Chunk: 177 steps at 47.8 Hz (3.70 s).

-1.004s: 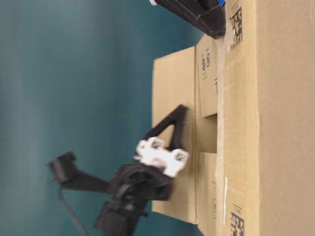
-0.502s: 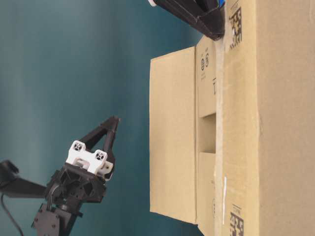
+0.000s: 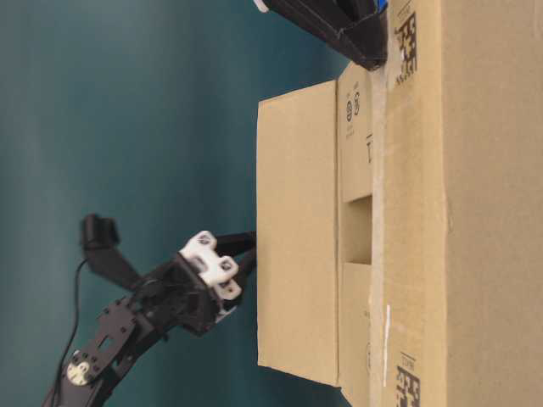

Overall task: Close the cardboard box.
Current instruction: 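Move the left gripper up behind the box to the back flap, then fold the back flap forward over the box with the left gripper, then press the closed top flaps down with both grippers along the seam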

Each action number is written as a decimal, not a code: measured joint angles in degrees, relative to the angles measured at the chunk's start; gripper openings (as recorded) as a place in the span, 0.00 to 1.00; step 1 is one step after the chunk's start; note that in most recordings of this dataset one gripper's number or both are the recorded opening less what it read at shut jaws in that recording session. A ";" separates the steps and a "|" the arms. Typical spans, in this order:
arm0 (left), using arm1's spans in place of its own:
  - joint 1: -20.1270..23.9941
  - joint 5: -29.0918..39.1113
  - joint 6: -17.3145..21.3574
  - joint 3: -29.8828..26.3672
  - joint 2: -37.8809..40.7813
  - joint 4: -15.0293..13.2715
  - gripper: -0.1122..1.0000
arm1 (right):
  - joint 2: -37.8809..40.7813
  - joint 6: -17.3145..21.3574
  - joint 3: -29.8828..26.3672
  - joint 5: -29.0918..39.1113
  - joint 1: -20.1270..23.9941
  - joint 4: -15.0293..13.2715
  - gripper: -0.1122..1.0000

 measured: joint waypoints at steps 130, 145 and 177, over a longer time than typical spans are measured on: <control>-23.38 -13.18 -15.47 23.29 -11.95 0.18 0.10 | -0.09 -0.35 0.18 -1.49 -4.22 -0.26 0.10; -24.52 -15.73 -15.47 25.05 -12.92 0.18 0.10 | -0.09 -0.35 0.70 -1.49 -4.83 -0.26 0.10; -28.13 -54.67 -14.59 46.49 -23.55 0.18 0.10 | -0.26 -0.26 0.97 -1.67 -5.27 -0.09 0.10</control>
